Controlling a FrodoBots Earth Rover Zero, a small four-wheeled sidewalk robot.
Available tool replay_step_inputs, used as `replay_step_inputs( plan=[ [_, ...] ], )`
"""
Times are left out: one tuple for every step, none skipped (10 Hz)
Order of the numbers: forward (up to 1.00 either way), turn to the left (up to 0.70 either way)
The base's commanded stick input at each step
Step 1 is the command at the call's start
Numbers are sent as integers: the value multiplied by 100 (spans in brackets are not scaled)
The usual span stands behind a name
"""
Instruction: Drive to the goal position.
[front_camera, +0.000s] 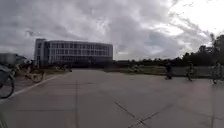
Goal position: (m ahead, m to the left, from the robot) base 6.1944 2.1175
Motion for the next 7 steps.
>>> replay_step_inputs(
  plan=[
    [70,0],
    [70,0],
    [70,0],
    [70,0],
    [70,0],
    [70,0],
    [70,0]
  ],
)
